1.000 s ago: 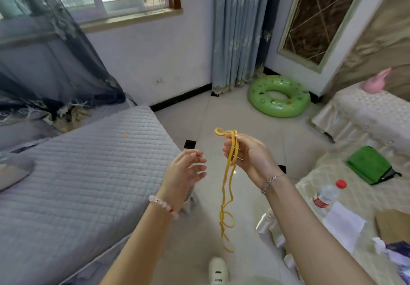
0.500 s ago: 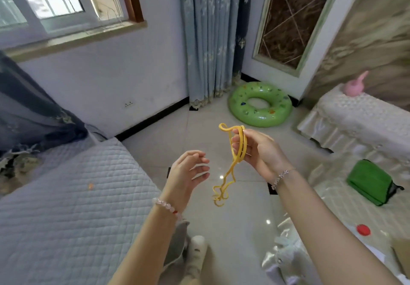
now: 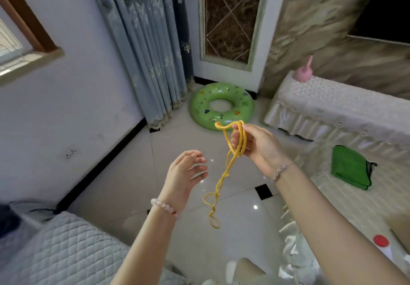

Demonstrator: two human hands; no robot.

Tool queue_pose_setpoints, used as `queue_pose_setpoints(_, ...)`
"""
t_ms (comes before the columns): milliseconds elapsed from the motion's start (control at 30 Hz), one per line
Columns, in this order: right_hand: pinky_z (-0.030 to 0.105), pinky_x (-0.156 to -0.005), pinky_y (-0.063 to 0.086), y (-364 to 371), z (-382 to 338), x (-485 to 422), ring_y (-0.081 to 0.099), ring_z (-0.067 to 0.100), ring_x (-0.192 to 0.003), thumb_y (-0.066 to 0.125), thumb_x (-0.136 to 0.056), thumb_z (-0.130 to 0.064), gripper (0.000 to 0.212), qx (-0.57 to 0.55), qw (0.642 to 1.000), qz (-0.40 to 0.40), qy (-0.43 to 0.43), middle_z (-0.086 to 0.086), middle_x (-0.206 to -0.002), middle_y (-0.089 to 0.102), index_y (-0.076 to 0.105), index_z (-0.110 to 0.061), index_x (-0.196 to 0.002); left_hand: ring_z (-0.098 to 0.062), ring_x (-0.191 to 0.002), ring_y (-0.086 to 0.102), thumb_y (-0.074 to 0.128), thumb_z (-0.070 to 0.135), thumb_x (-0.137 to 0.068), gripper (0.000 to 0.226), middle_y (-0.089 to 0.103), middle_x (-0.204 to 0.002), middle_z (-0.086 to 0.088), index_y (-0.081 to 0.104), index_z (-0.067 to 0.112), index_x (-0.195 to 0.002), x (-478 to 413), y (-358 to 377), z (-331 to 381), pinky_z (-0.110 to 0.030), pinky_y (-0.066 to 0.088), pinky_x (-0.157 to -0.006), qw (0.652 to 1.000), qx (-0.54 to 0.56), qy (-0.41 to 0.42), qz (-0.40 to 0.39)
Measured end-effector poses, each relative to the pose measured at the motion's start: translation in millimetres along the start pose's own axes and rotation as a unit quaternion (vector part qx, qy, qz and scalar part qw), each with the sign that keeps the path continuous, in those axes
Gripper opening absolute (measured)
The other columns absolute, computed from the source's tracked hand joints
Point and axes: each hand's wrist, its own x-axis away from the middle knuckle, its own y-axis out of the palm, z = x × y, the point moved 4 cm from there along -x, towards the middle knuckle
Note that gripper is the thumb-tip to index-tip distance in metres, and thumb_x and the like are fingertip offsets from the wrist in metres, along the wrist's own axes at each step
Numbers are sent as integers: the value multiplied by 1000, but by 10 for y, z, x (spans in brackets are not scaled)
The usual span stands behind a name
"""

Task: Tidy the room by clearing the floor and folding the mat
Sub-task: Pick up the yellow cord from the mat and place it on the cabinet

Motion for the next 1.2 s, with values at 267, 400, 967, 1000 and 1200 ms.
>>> queue_pose_setpoints(267,23,-58,49,-217,-290,-1249,60,11,-55,42,-97,-15,26,-14,999,33,-11,0,-62,65,66,-7,-91,-11,-58,59,43,9,-94,21,63,-66,4,60,14,-84,-1286,339,216,-27,49,-66,999,-12,-26,-17)
queue_pose_setpoints(400,25,-62,49,-362,-585,-1919,59,11,-56,42,-97,-16,27,-27,998,50,6,0,-62,65,67,-9,-87,-11,-55,59,42,7,-94,23,61,-66,4,60,14,-82,-2036,677,448,-28,48,-67,999,-23,-40,-24)
queue_pose_setpoints(967,19,-55,48,-1309,-2098,-4140,54,10,-52,40,-97,-14,28,-42,987,135,-80,-1,-59,60,65,-6,-90,-10,-57,60,44,9,-93,18,65,-64,4,59,14,-83,-4730,2400,1149,-28,46,-66,987,-52,-50,-144)
queue_pose_setpoints(1000,19,-54,48,-1365,-2156,-4277,53,10,-51,40,-97,-14,27,-45,986,141,-81,0,-59,59,65,-5,-89,-10,-58,60,45,10,-93,17,65,-66,3,60,13,-84,-4902,2497,1177,-28,46,-67,985,-55,-53,-156)
queue_pose_setpoints(1200,22,-59,46,-1710,-2545,-5062,53,11,-51,40,-96,-13,29,-51,978,189,-76,-1,-58,58,66,-6,-84,-13,-62,58,45,9,-94,16,61,-76,-2,58,12,-86,-5889,3103,1389,-29,47,-68,969,-88,-87,-212)
